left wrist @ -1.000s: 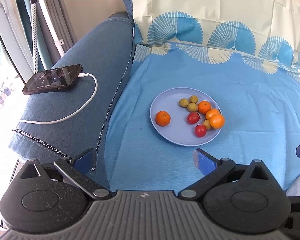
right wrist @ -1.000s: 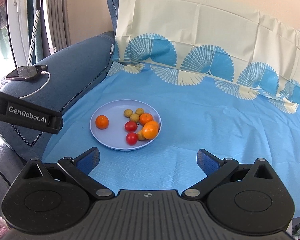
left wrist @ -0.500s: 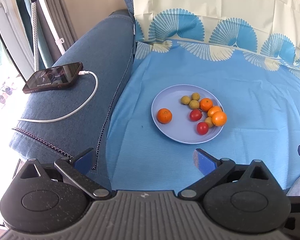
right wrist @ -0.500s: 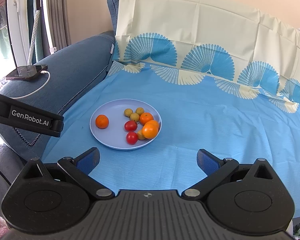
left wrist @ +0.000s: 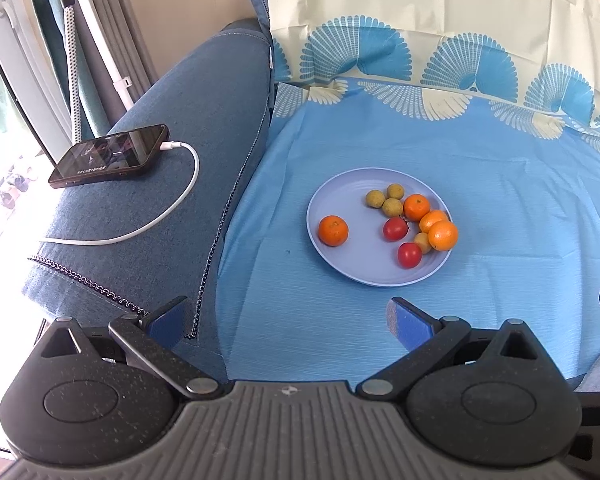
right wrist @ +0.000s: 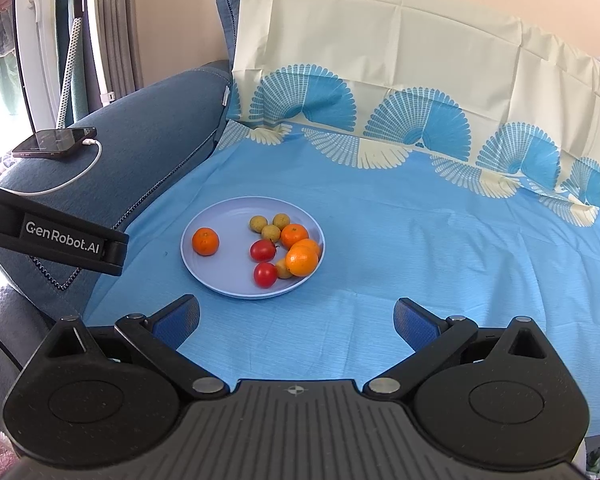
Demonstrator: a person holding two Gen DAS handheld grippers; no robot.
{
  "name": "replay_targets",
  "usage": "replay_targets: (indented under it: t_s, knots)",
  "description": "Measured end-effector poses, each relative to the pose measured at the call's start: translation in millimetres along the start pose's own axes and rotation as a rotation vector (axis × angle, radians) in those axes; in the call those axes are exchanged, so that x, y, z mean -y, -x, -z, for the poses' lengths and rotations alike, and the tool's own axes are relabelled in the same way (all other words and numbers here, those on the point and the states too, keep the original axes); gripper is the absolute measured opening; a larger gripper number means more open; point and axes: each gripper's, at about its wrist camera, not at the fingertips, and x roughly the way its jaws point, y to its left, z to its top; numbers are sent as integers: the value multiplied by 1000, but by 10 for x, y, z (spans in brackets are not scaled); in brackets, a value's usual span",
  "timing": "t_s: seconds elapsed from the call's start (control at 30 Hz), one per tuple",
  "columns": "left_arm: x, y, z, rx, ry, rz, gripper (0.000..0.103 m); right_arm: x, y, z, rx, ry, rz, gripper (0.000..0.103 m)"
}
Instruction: Organize fruits
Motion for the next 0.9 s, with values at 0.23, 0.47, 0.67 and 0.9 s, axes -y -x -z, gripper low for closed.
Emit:
replay_targets:
  t_s: [0.23,0.47,0.67,0.9]
  knots:
    - [-10,-14,-8,-3,-3,-1,103,3,-1,3,0,0,-1,102]
    - [-7,-26,-2,-6,-7,-3,103,-2,-5,1,0,0,0,102]
    - [2,-33,6,-8,-11,-8,103,4,-17,5,-4,-1,-1,102]
    - [3,-61,10,-14,-13,-8,103,7,-24,4,-6,2,0,102]
